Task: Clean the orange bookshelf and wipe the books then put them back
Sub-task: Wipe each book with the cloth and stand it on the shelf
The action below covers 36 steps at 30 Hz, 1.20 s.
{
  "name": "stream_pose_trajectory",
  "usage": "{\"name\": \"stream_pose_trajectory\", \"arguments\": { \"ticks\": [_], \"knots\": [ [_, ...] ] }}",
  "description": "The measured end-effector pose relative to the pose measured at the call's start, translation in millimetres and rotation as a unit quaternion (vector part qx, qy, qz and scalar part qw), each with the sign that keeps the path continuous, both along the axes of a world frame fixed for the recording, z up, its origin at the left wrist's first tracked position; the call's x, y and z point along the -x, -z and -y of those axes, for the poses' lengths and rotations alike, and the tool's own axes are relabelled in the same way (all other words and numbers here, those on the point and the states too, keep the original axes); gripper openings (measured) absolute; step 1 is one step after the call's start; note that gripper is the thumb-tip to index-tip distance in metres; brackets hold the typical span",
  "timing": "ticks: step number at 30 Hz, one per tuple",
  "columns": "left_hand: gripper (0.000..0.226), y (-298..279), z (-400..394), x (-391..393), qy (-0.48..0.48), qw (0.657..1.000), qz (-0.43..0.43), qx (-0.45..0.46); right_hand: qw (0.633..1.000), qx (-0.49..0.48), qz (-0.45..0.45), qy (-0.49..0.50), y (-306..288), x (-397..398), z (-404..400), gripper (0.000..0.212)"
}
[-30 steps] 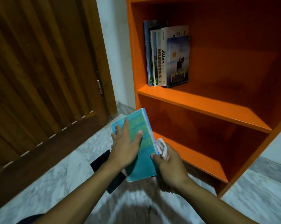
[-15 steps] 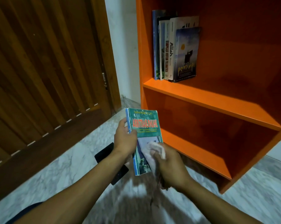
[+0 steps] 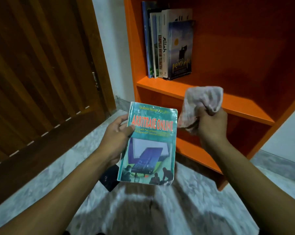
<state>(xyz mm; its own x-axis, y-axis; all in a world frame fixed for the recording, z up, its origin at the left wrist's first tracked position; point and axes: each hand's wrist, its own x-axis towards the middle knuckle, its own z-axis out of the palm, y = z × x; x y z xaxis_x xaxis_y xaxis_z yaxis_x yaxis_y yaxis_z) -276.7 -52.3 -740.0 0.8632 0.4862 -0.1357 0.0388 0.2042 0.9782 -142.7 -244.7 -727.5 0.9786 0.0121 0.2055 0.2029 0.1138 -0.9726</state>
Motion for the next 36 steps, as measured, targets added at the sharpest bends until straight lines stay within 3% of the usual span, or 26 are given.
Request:
{"name": "stream_pose_trajectory", "arguments": {
  "ticks": [2,3,7,10,14,17,19,24,28,34,36],
  "knots": [
    [0.028,-1,7,3,0.039,0.999,0.003,-0.011,0.977,0.092,0.182,-0.056,1,3,-4,0.038],
    [0.027,0,12,3,0.053,0.999,0.007,-0.013,0.96,0.137,0.223,-0.104,3,5,-9,0.049],
    [0.03,6,19,-2,0.05,0.998,0.035,0.009,0.904,0.292,0.273,-0.154,29,19,-18,0.052],
    [0.033,9,16,-1,0.046,0.998,0.036,0.033,0.892,0.302,0.303,-0.148,44,20,-17,0.061],
    [0.032,11,16,-1,0.052,0.995,0.033,0.078,0.851,0.37,0.356,-0.112,59,19,-17,0.091],
    [0.033,11,16,-5,0.035,0.994,0.04,0.096,0.867,0.338,0.331,-0.159,62,28,-17,0.098],
    [0.033,10,11,-9,0.001,0.993,0.044,0.113,0.878,0.291,0.304,-0.226,62,39,-15,0.091],
    [0.032,9,-13,-12,-0.069,0.983,0.038,0.167,0.866,0.246,0.321,-0.294,72,64,-15,0.047],
    [0.028,10,-30,-10,-0.136,0.974,0.031,0.177,0.837,0.271,0.362,-0.307,89,76,-17,0.038],
    [0.025,5,-40,-6,-0.183,0.982,0.004,0.055,0.794,0.322,0.36,-0.368,100,79,-20,0.023],
    [0.023,6,-35,-7,-0.181,0.983,-0.002,0.018,0.807,0.324,0.298,-0.395,94,76,-19,0.023]
  ]
}}
